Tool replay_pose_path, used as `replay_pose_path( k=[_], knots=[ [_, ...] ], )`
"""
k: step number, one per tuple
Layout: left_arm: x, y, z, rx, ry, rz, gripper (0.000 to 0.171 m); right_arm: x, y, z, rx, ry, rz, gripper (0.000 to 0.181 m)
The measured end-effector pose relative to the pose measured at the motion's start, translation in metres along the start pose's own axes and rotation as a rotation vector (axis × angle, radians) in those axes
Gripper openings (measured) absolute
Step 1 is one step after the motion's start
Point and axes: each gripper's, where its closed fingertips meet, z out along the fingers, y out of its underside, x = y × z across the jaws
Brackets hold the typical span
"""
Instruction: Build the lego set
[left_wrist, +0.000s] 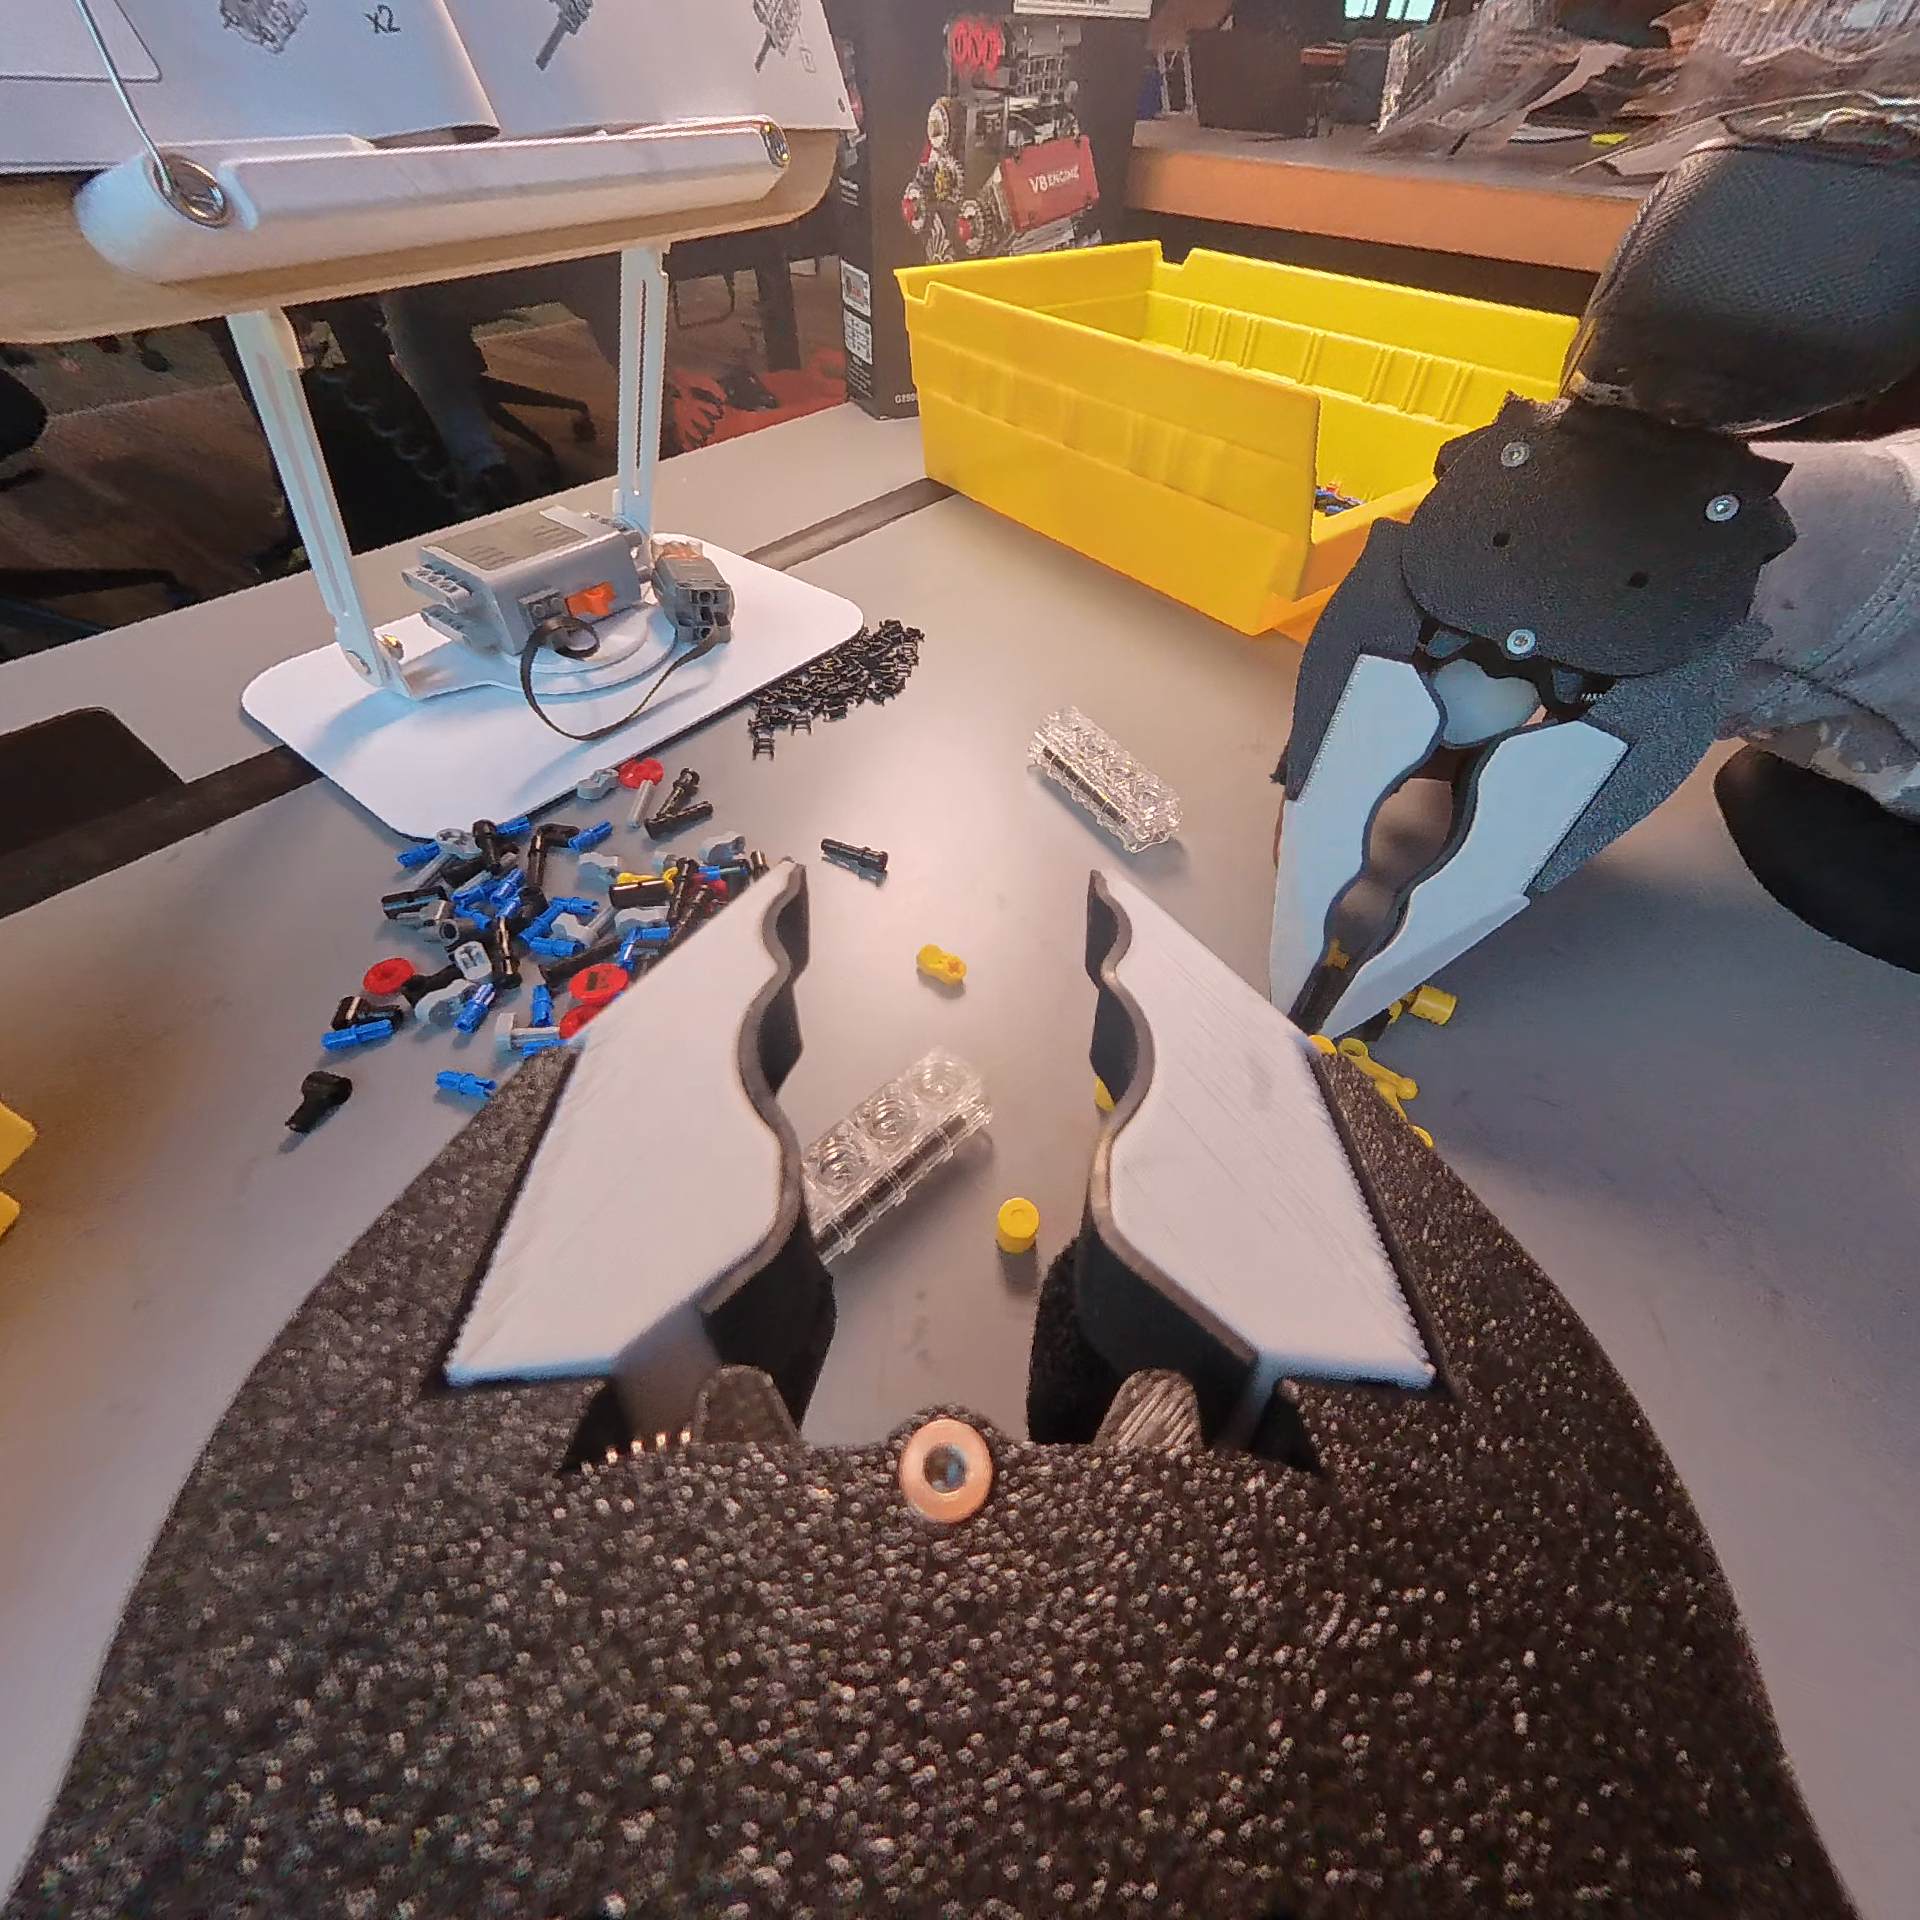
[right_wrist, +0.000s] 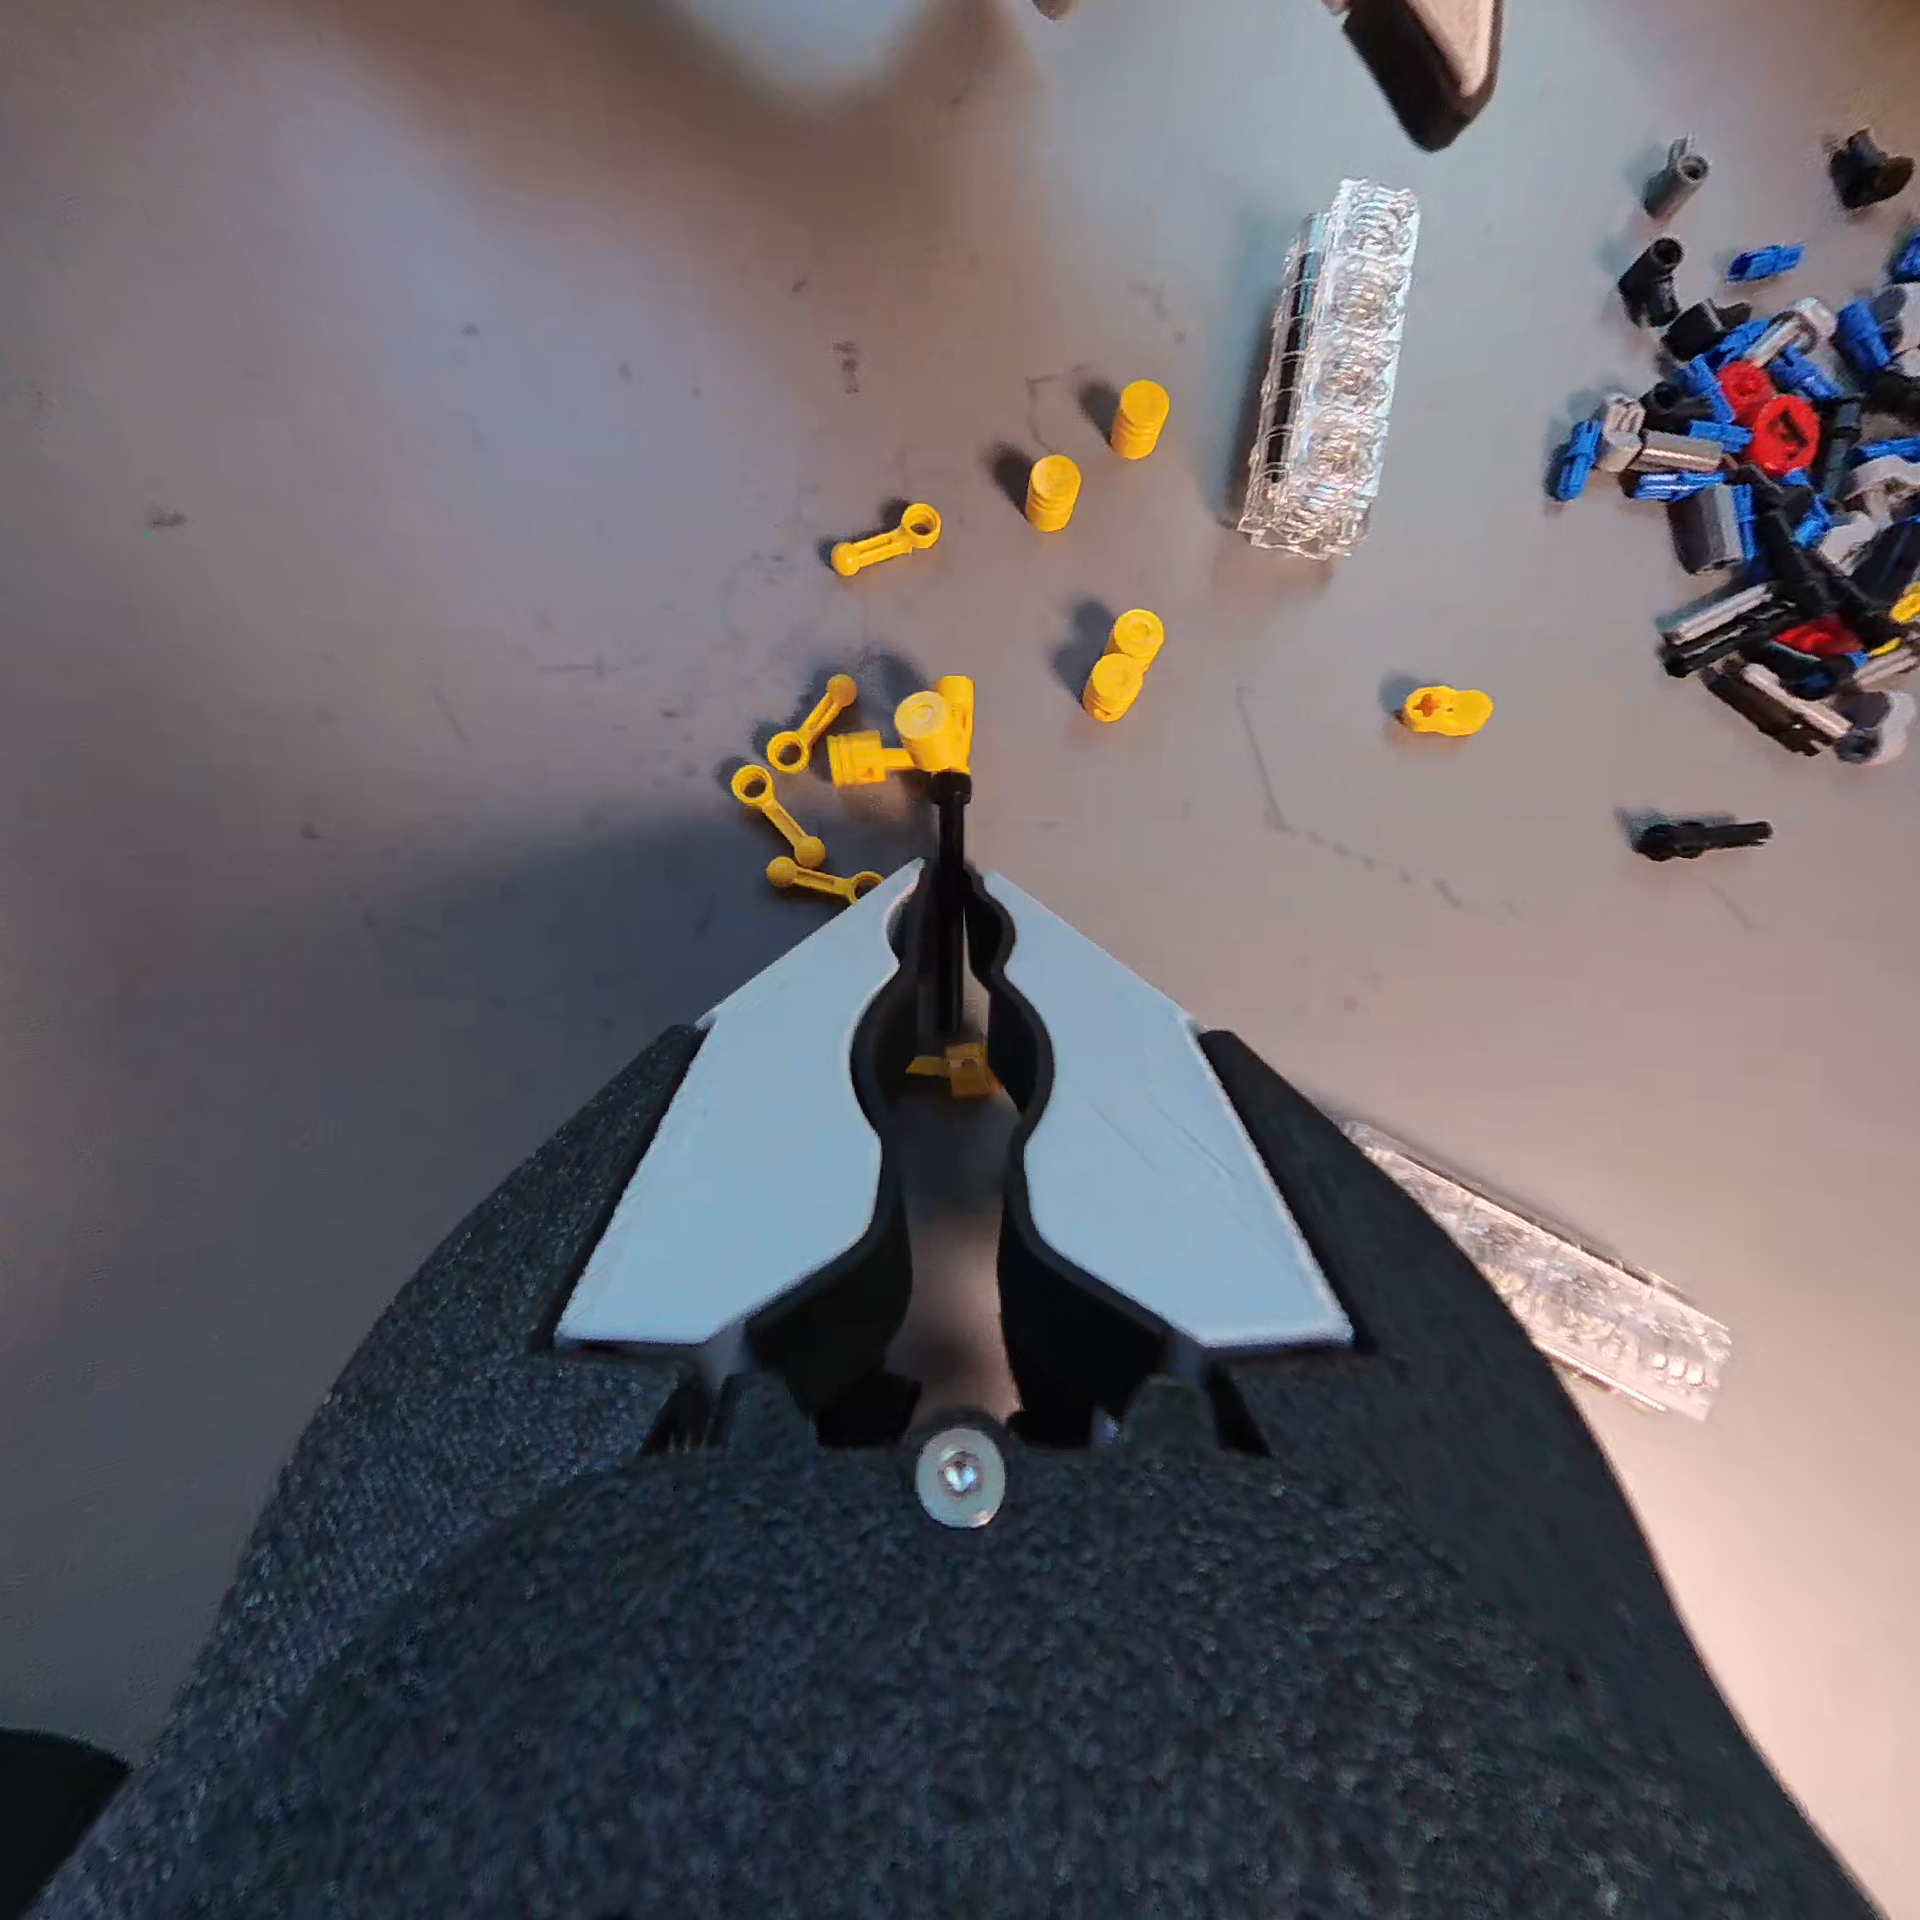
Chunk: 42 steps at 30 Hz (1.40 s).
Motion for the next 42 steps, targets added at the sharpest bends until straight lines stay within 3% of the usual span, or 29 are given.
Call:
replay_pose_path(
  k=[6,14,18,25,29,34,42],
  knots=[
    [0.009,0.002,0.002,-0.008,0.043,-0.019,0.053,0.005,-0.006,-0.009,0.07,0.054,-0.005,0.004],
    [0.038,-0.016,-0.003,0.095,0.302,-0.271,0.056,0.052,-0.05,-0.077,0.393,0.443,-0.038,0.005],
    [0.055,-0.02,-0.003,0.108,0.388,-0.325,0.055,0.051,-0.071,-0.098,0.487,0.577,-0.085,0.005],
    [0.082,-0.029,-0.005,0.138,0.595,-0.546,0.04,0.027,-0.072,-0.08,0.373,0.735,-0.283,0.004],
    [0.084,-0.025,0.0,0.115,0.605,-0.604,0.037,0.017,-0.072,-0.068,0.365,0.736,-0.342,0.004],
    [0.083,-0.025,0.0,0.113,0.596,-0.604,0.017,0.017,-0.066,-0.061,0.349,0.73,-0.362,0.004],
    [0.081,-0.019,-0.001,0.07,0.53,-0.452,0.009,0.017,-0.065,-0.06,0.4,0.675,-0.297,0.006]
  ],
)
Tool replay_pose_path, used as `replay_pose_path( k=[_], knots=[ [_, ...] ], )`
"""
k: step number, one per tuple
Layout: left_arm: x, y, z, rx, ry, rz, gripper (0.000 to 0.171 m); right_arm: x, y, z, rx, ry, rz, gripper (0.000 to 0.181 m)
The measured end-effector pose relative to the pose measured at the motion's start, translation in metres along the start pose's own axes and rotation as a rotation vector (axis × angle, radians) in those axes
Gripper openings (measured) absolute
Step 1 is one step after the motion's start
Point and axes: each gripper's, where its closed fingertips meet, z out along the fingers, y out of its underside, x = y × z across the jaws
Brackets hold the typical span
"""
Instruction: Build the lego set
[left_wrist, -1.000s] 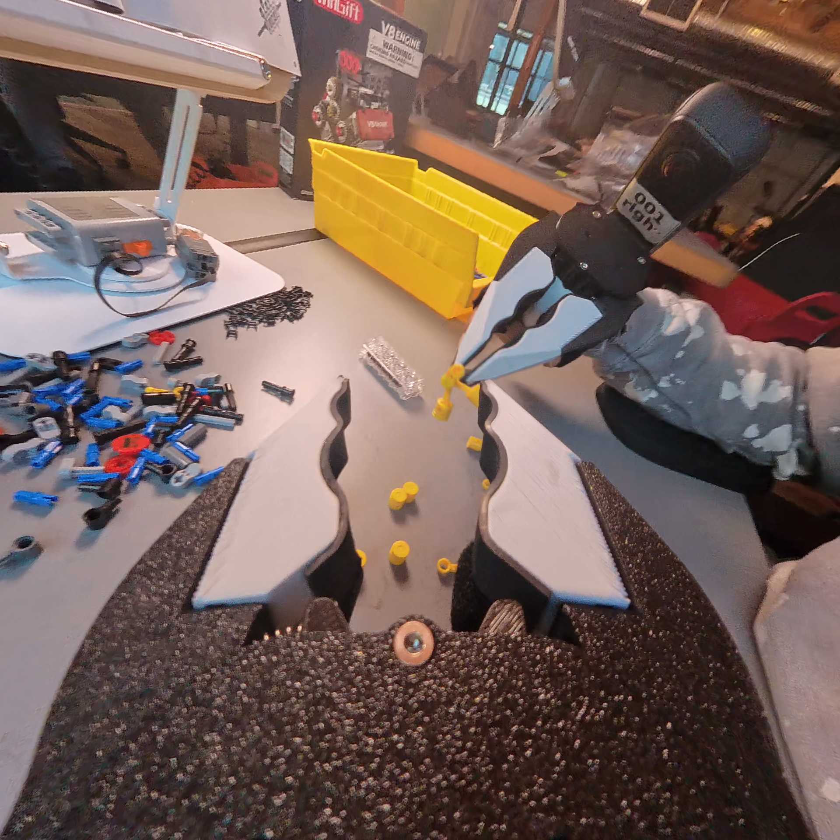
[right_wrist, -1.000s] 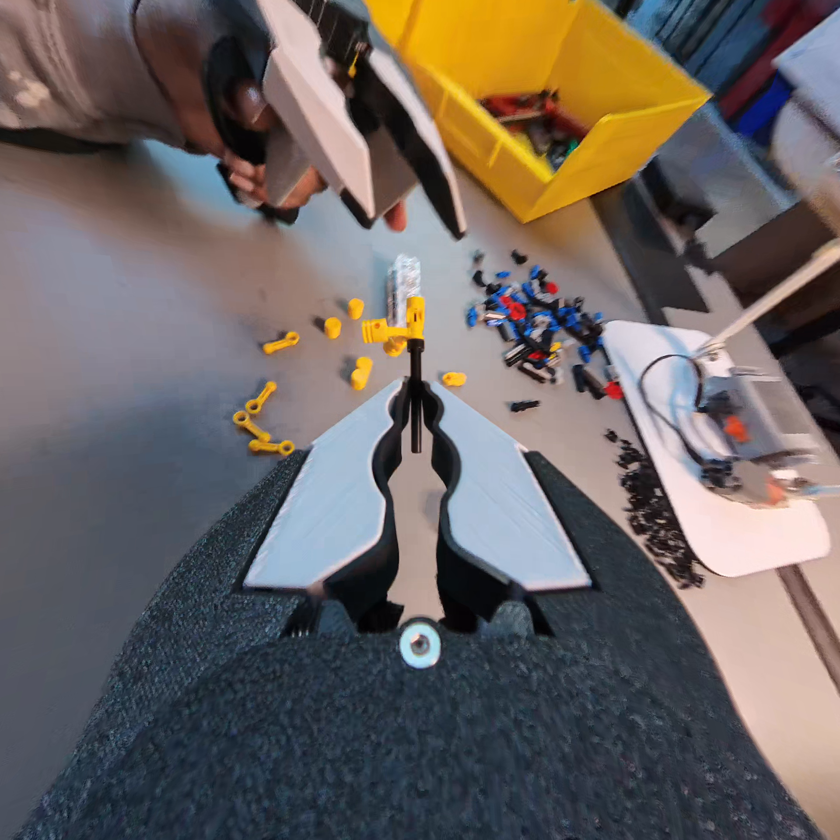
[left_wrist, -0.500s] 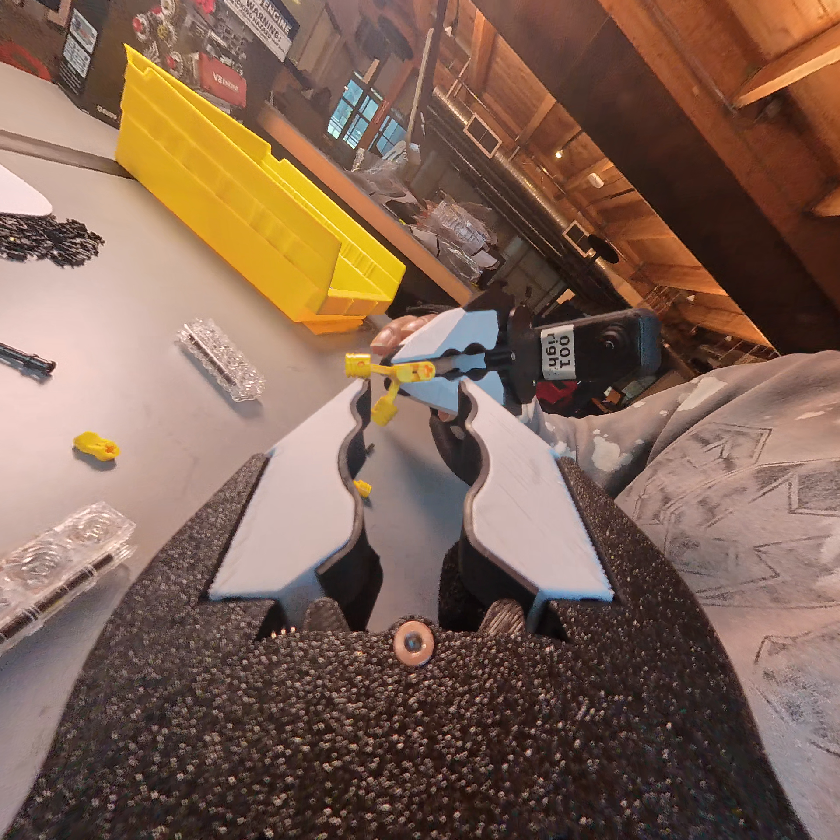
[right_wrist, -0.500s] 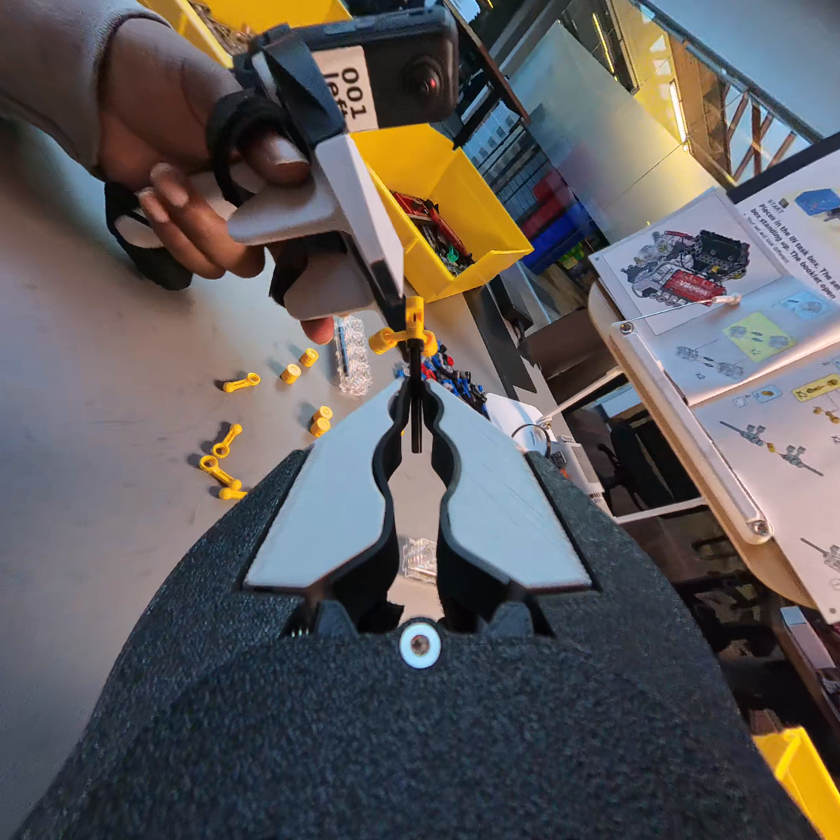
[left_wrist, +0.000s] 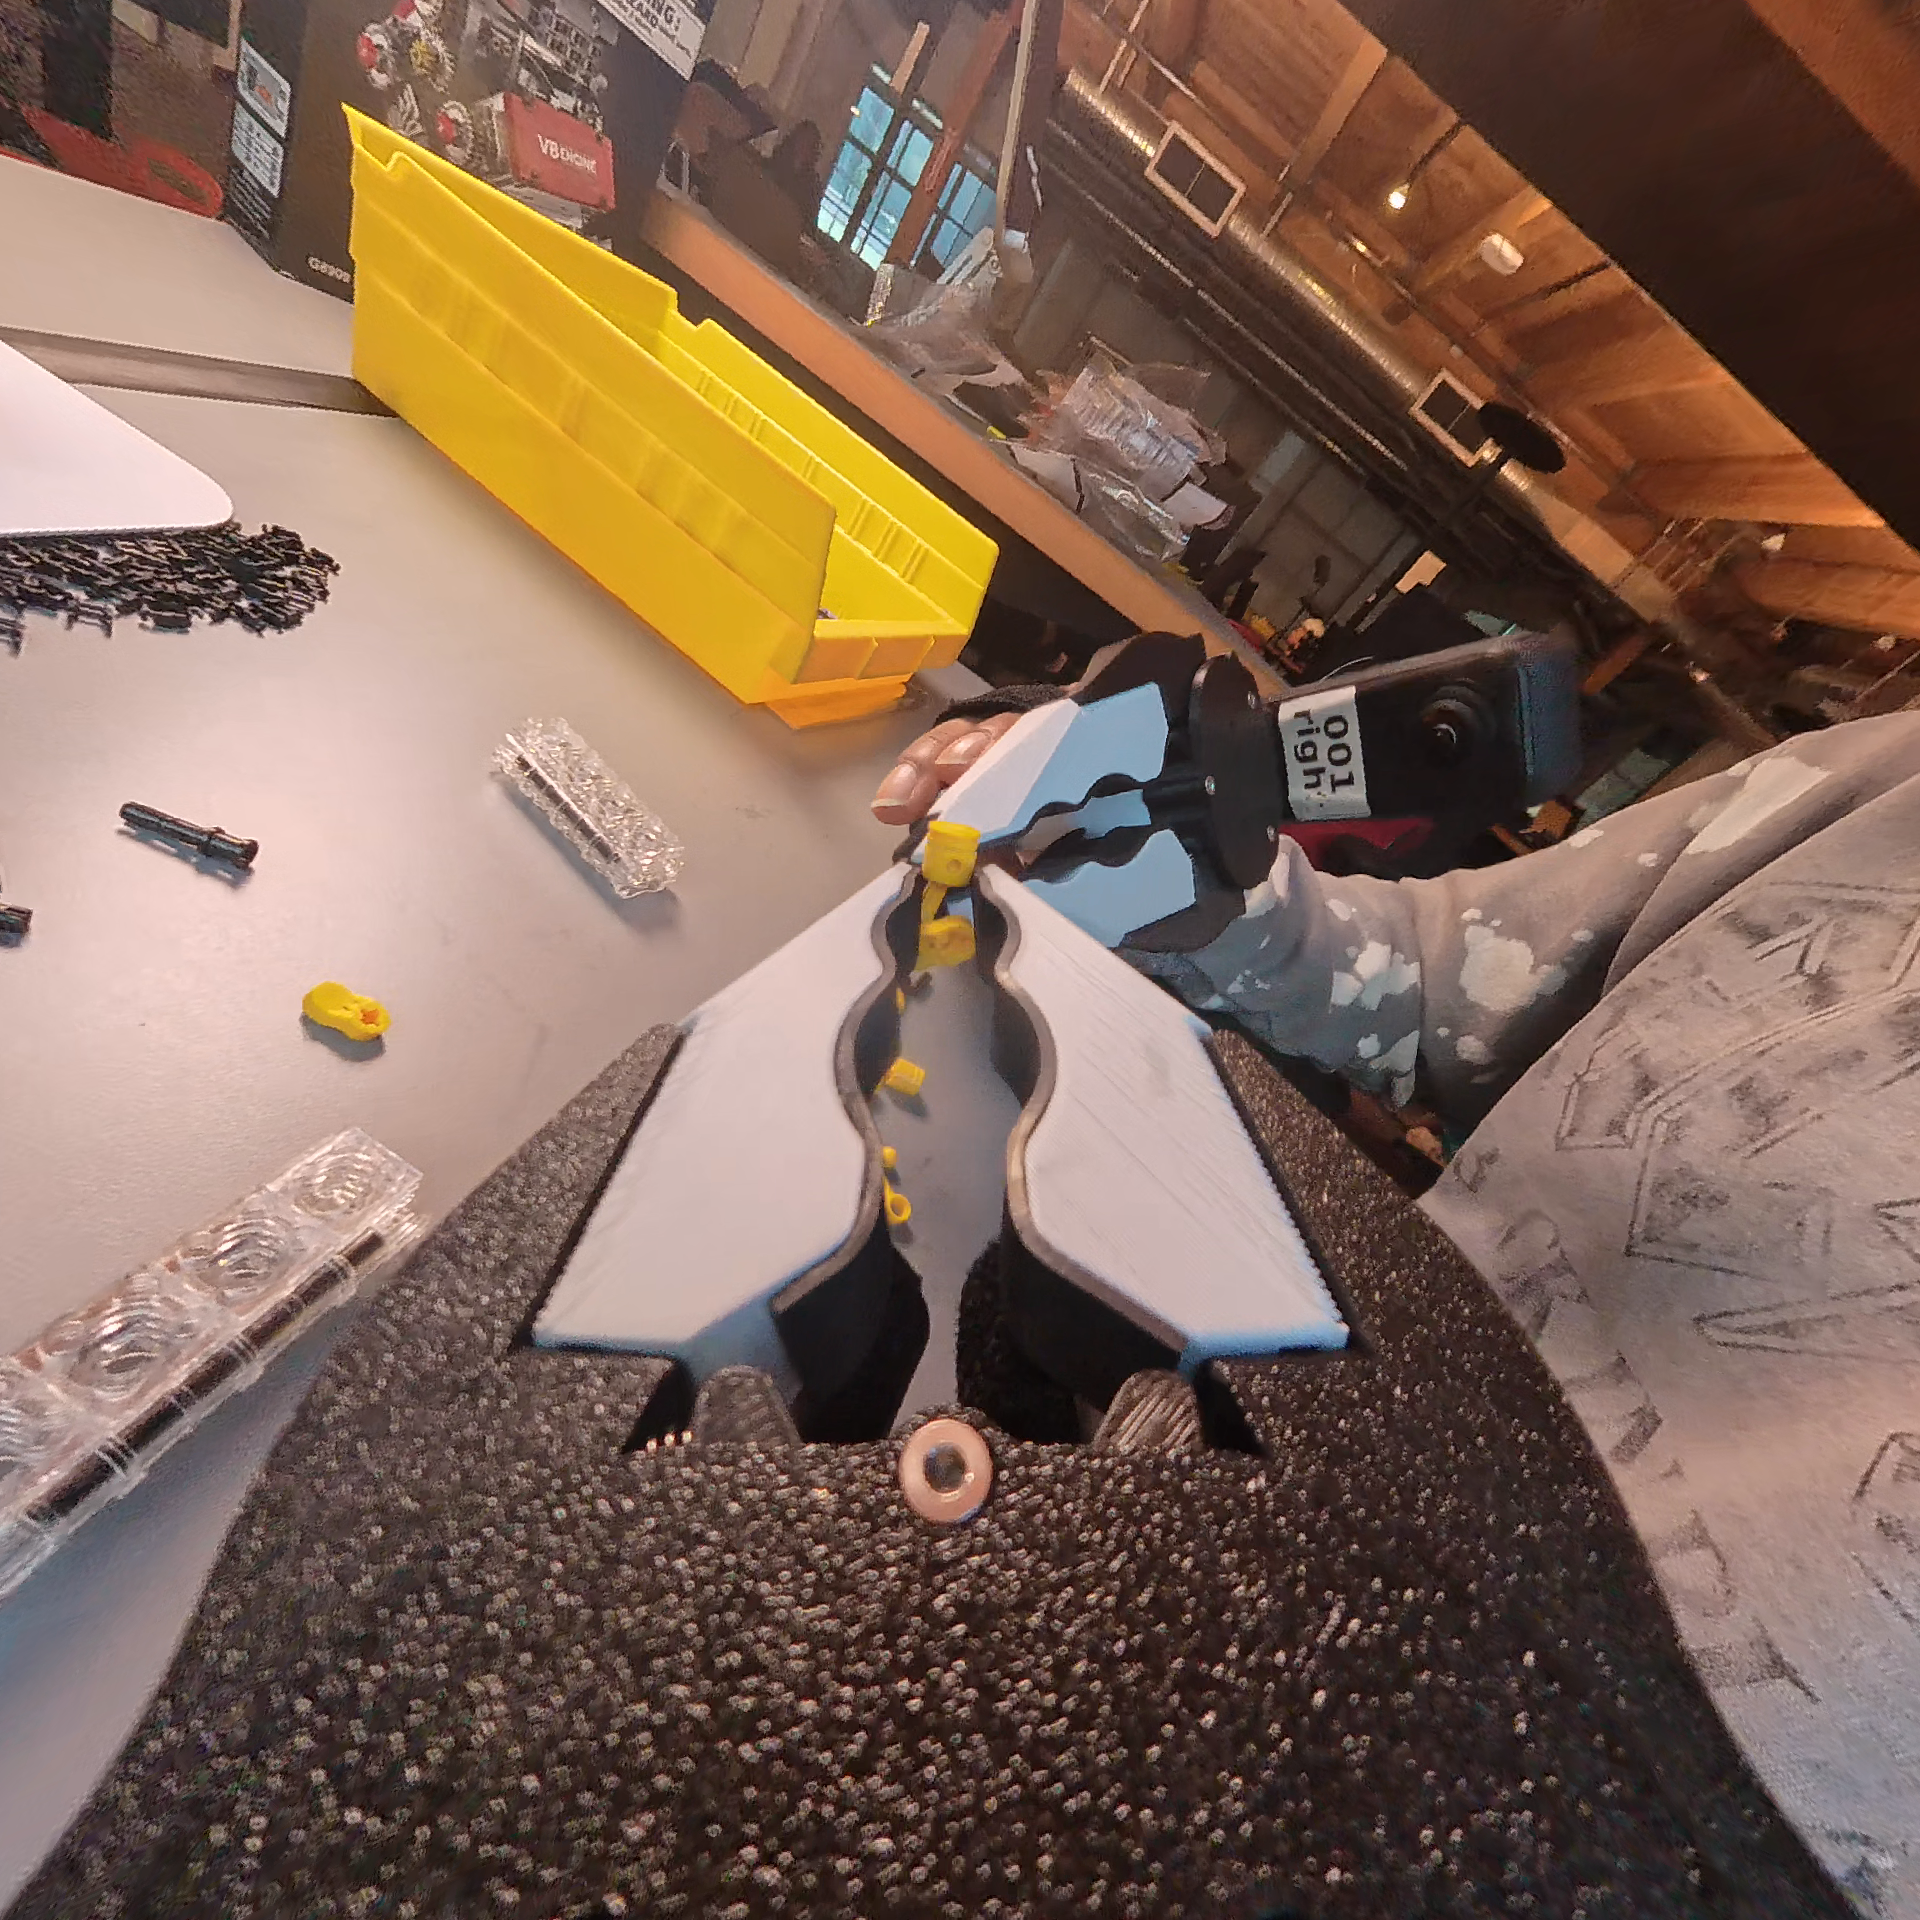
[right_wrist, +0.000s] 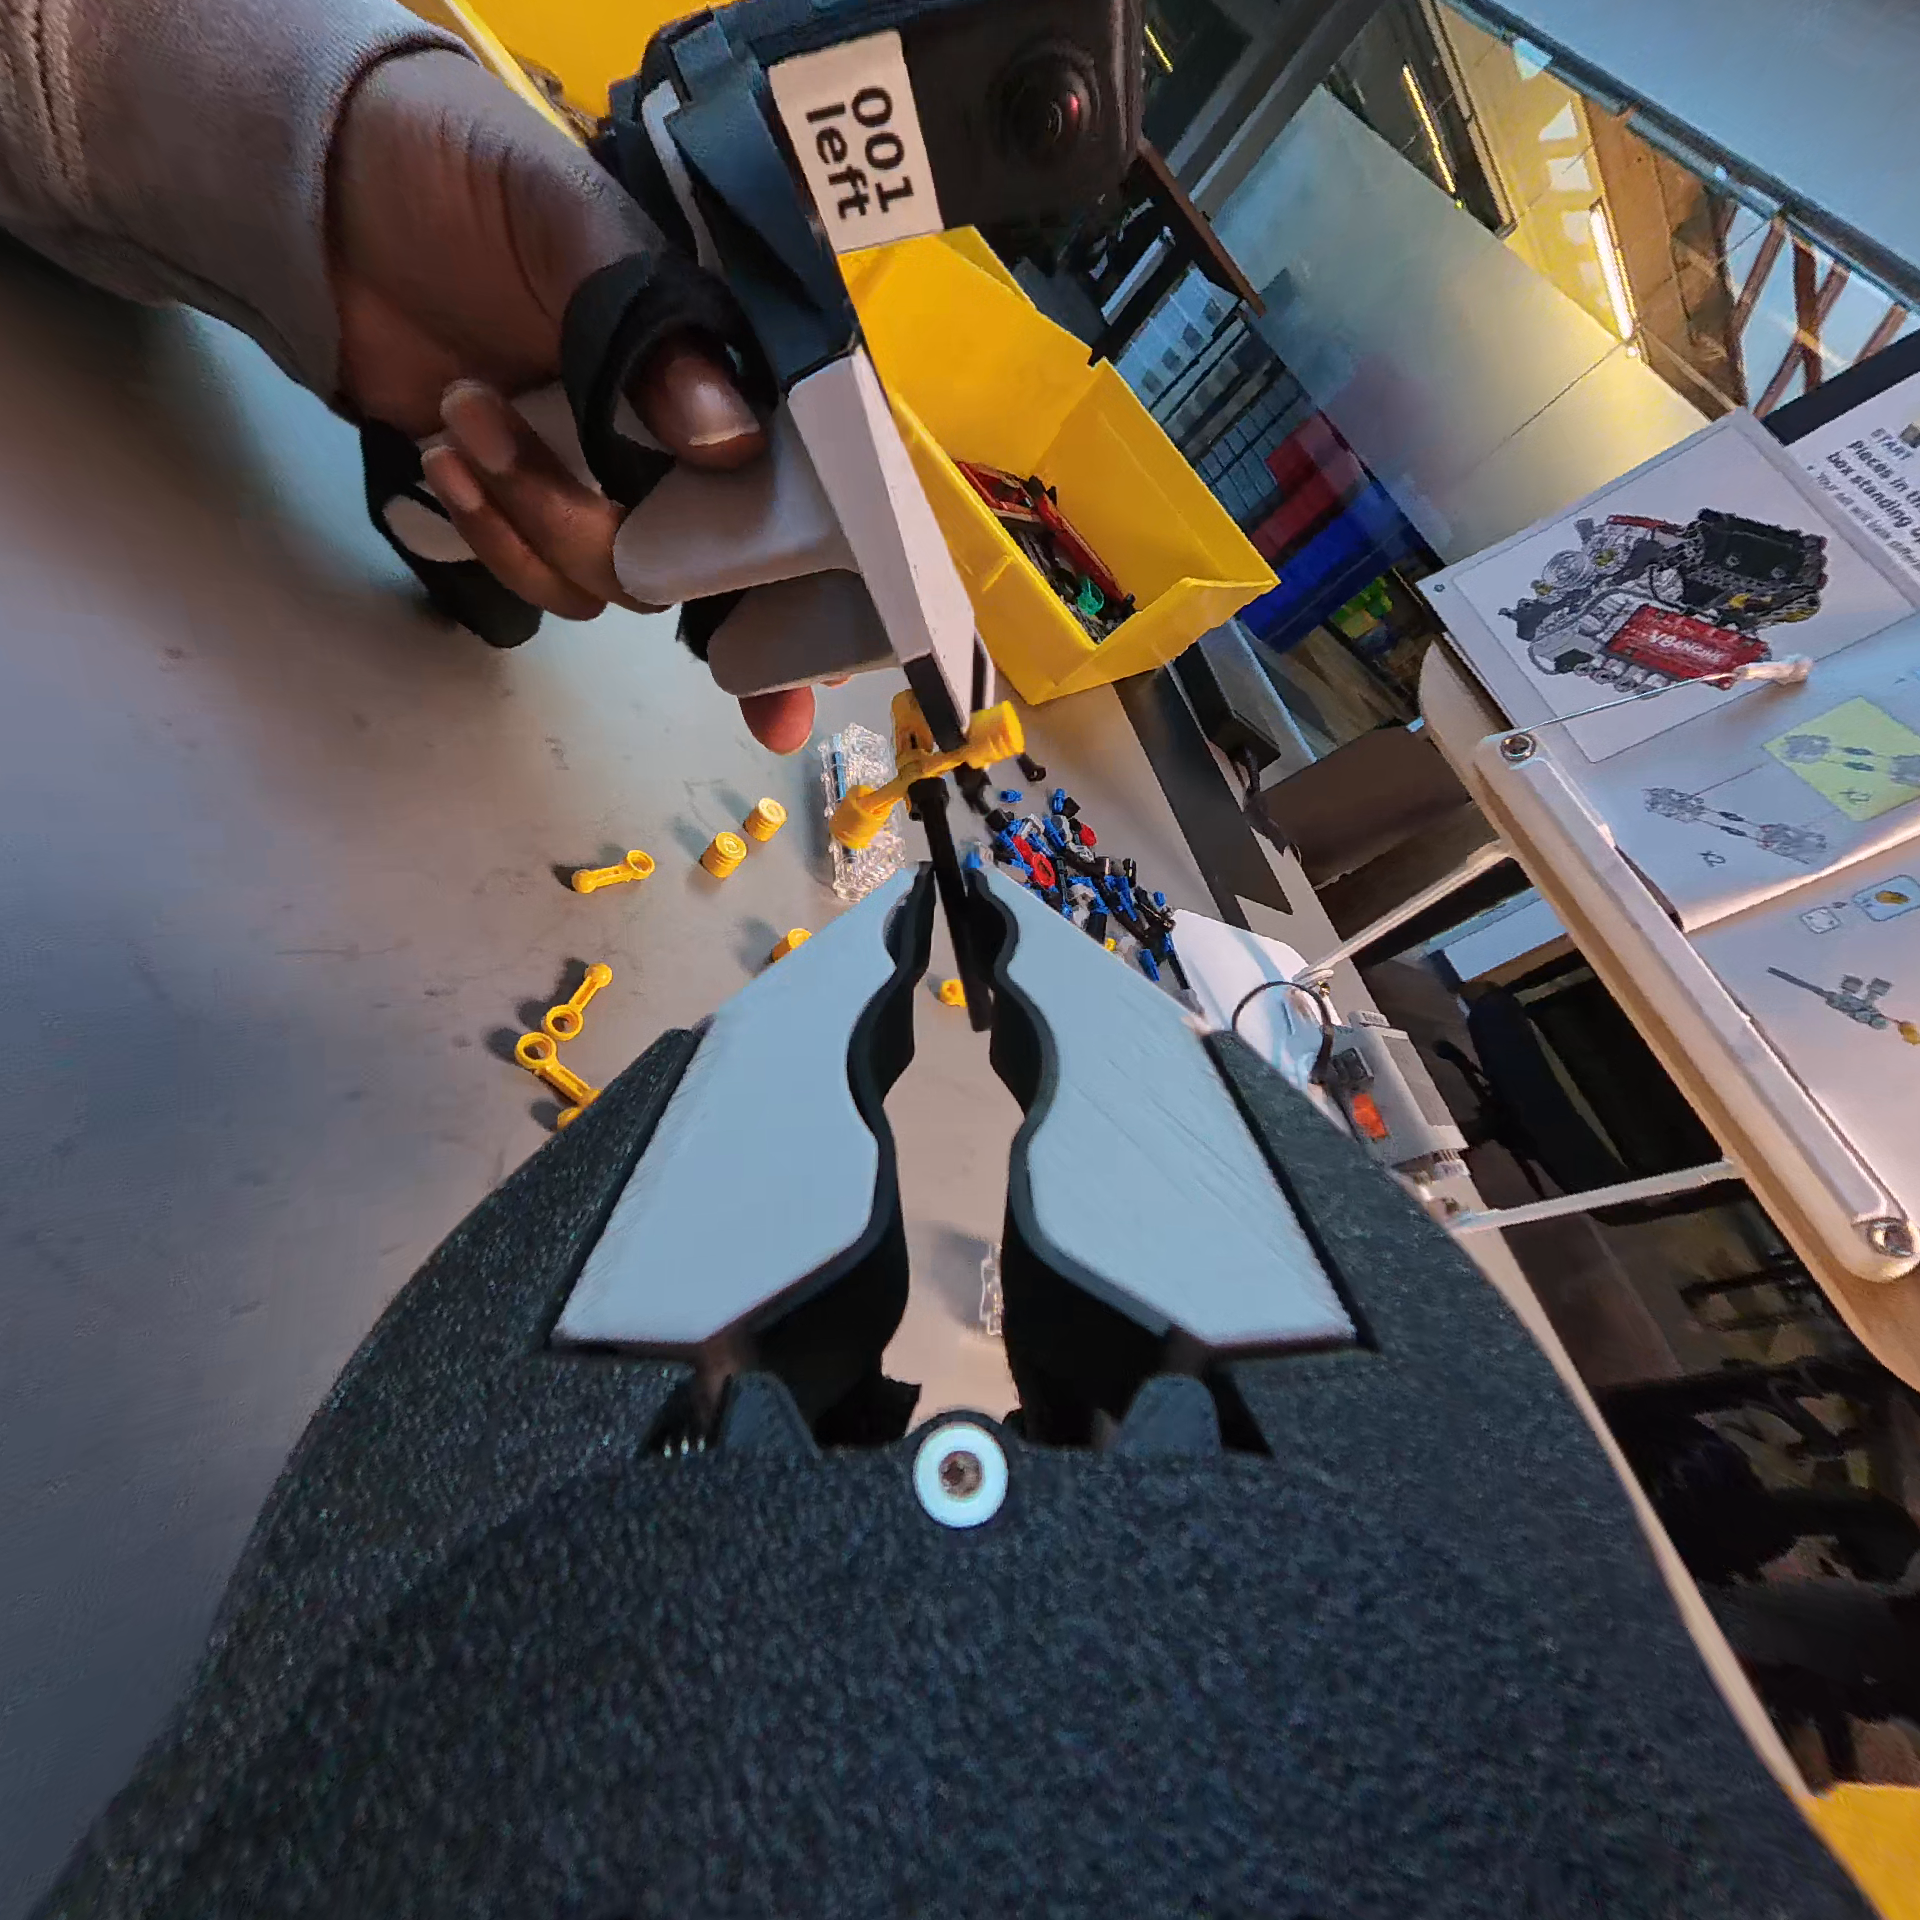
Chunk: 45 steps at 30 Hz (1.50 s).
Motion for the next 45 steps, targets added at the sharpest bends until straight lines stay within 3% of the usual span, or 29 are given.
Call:
replay_pose_path(
  k=[9,13,19,23,29,33,45],
  knots=[
    [0.001,0.004,0.003,-0.019,0.003,-0.034,0.01,-0.012,0.001,0.002,0.003,-0.097,0.079,0.004],
    [-0.007,-0.005,-0.004,0.017,-0.042,-0.003,0.027,0.012,0.006,-0.012,0.035,-0.086,0.208,0.004],
    [-0.012,0.033,0.01,-0.25,-0.195,0.353,0.027,0.056,0.045,-0.049,-0.074,-0.022,0.262,0.004],
    [-0.014,0.07,0.027,-0.446,-0.233,0.512,0.027,0.034,0.074,-0.074,-0.214,-0.193,0.331,0.004],
    [0.01,0.094,0.073,-0.578,-0.107,0.556,0.022,0.033,0.096,-0.086,-0.256,-0.211,0.407,0.004],
    [0.004,0.113,0.088,-0.702,-0.102,0.519,0.018,0.008,0.104,-0.097,-0.328,-0.357,0.47,0.004],
    [-0.01,0.11,0.12,-0.758,-0.107,0.58,0.017,0.002,0.124,-0.105,-0.433,-0.372,0.477,0.004]
  ],
)
